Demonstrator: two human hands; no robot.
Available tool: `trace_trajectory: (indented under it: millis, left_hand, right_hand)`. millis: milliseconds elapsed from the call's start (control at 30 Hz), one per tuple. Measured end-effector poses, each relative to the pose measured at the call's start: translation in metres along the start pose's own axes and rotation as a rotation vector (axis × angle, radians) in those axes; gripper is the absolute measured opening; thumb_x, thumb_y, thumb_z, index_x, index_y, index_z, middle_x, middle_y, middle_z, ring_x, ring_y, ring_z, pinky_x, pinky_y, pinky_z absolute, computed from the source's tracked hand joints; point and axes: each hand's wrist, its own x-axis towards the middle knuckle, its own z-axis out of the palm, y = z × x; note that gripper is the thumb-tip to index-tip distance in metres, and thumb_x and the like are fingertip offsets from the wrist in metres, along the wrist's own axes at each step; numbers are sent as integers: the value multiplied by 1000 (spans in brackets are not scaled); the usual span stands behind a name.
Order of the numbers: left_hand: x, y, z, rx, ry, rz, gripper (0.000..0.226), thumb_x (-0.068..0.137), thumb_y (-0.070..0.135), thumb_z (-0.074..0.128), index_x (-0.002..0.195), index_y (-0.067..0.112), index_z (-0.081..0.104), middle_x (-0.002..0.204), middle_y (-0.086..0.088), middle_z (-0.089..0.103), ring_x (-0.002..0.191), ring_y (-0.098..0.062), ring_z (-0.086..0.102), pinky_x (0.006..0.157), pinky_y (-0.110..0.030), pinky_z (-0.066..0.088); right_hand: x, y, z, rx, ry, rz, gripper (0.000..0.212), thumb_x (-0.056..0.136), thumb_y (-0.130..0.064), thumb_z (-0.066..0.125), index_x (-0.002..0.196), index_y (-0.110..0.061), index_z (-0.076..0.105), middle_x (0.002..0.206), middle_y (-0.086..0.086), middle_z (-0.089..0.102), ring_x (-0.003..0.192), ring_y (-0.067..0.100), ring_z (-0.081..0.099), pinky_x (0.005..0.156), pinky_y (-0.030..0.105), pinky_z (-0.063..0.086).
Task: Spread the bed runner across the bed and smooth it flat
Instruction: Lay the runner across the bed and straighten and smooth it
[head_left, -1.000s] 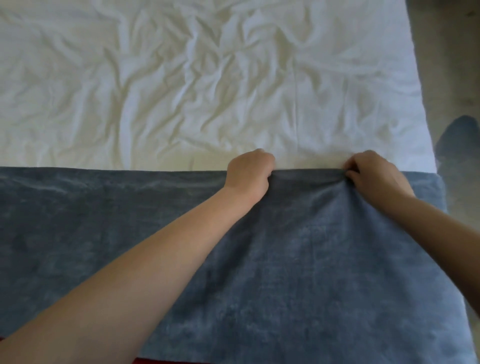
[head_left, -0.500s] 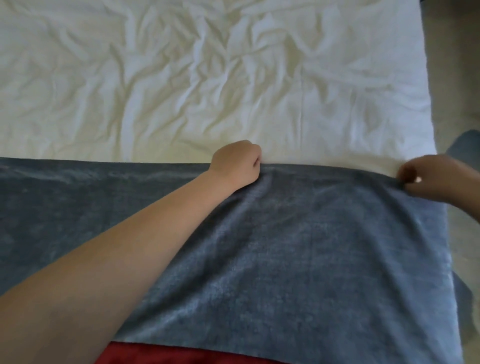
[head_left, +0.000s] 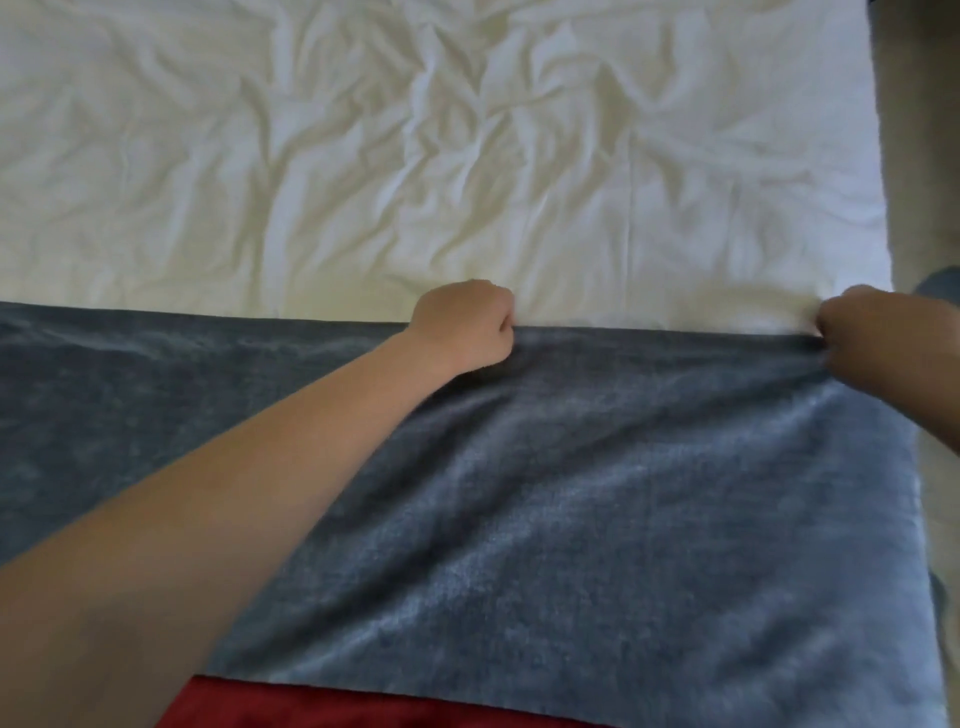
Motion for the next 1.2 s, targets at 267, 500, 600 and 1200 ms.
trace_trajectory:
  millis: [267, 500, 600, 1200]
  left_hand:
    - [-19, -84, -19, 3, 32, -57, 11, 87, 16, 60, 95, 14, 68, 102, -7, 66, 95, -27, 60, 82, -36, 49]
    - [-27, -112, -22, 7, 69, 21, 25, 94, 27, 47, 77, 12, 58, 77, -2, 56, 78, -26, 57, 60, -31, 39]
    - [-52, -171, -35, 31, 0, -13, 19, 92, 14, 45, 83, 10, 62, 83, -4, 59, 81, -27, 59, 63, -32, 43]
    - [-126, -399, -59, 102, 170, -205, 15, 92, 9, 50, 86, 6, 64, 94, -14, 65, 80, -29, 59, 62, -30, 35]
  right_hand:
    - [-40, -106, -47, 524, 27, -139, 7, 89, -20, 61, 85, -20, 66, 88, 5, 61, 73, 24, 55, 68, 31, 42]
    - [-53, -180, -79, 334, -1, 166, 20, 77, -9, 64, 97, -9, 66, 96, 17, 57, 81, 38, 62, 69, 41, 52]
    - [-54, -244, -107, 462, 60, 41, 22, 80, -6, 55, 97, -12, 68, 101, 19, 61, 84, 38, 61, 71, 37, 48]
    - [-46, -532, -235, 410, 192, -363, 18, 89, -20, 58, 87, -7, 70, 92, 15, 66, 83, 35, 61, 70, 39, 51]
